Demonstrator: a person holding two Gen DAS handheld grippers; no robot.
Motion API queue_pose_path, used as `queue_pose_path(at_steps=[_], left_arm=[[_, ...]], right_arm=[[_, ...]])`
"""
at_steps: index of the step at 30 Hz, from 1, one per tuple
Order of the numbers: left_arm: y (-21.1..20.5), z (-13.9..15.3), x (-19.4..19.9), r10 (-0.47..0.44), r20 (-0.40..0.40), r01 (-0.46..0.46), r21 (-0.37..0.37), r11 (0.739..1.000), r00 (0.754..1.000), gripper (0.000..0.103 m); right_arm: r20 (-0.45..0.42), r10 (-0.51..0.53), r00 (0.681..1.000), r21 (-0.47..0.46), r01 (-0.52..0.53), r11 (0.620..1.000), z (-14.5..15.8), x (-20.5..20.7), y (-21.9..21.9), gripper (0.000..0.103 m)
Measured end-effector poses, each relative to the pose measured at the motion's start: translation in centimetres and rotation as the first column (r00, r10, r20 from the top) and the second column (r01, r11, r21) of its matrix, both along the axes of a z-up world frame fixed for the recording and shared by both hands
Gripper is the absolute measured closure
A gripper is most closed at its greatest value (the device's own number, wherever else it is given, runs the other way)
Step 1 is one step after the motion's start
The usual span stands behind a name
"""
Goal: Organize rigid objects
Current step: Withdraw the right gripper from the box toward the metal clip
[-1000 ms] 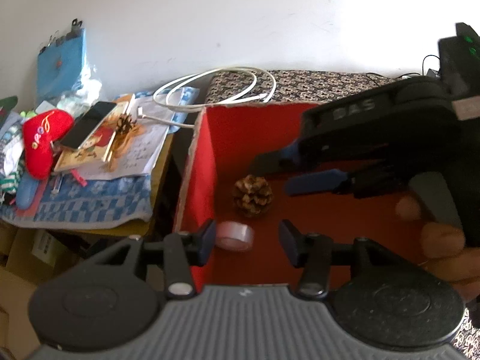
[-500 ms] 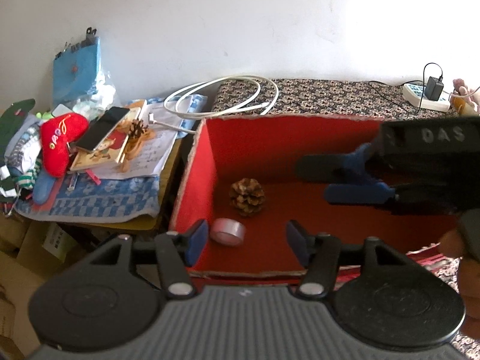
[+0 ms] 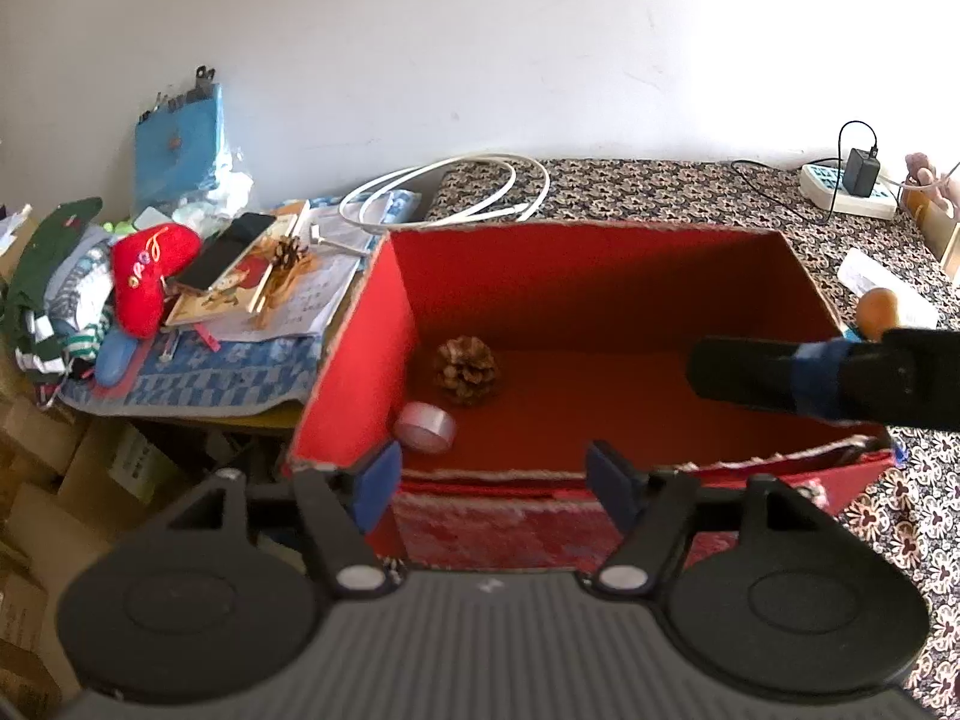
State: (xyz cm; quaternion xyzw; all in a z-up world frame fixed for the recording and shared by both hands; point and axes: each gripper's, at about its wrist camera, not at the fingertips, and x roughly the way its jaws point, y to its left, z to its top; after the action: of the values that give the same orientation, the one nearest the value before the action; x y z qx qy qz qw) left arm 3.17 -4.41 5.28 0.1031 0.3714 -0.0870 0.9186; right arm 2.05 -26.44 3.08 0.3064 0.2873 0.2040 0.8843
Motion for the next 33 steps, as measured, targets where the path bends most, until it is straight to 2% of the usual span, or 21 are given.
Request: queue_pose_path(at_steps=[5, 9, 13, 18, 33], left_arm=[[-1.3, -0.4, -1.4, 0.019, -0.011, -0.019, 0.014, 1.000, 1.000, 0.020], [-2.4, -1.1, -2.5, 0.032, -0.032, -0.031, 0.022, 0.999, 0.999, 0.020], [-3.3, -1.9, -3.3, 0.046, -0.051, -0.044, 0.031, 0.999, 0.998, 0.019], [-4.3, -2.9, -4.2, 0.056, -0.074, -0.053, 0.047, 0.998, 0.996, 0.019], [-6.2, -5.6, -5.6, 0.049, -0.129, -0.037, 0.090, 0.995, 0.990, 0.019]], right_arm=[[-0.019, 0.015, 1.000, -0.037, -0.016, 0.999, -0.6, -1.5, -0.8, 0.074], [-0.073, 0.045, 0.996, -0.017, -0.046, 0.999, -1.6, -2.2, -1.6, 0.074], [-0.096, 0.043, 0.994, -0.077, -0.050, 0.996, -2.1, -3.1, -1.7, 0.074], [-0.155, 0.023, 0.988, -0.051, -0.031, 0.998, -3.5, -4.1, -2.9, 0.074], [-0.204, -0.015, 0.979, -0.086, -0.003, 0.996, -6.1, -6.1, -3.5, 0.074]])
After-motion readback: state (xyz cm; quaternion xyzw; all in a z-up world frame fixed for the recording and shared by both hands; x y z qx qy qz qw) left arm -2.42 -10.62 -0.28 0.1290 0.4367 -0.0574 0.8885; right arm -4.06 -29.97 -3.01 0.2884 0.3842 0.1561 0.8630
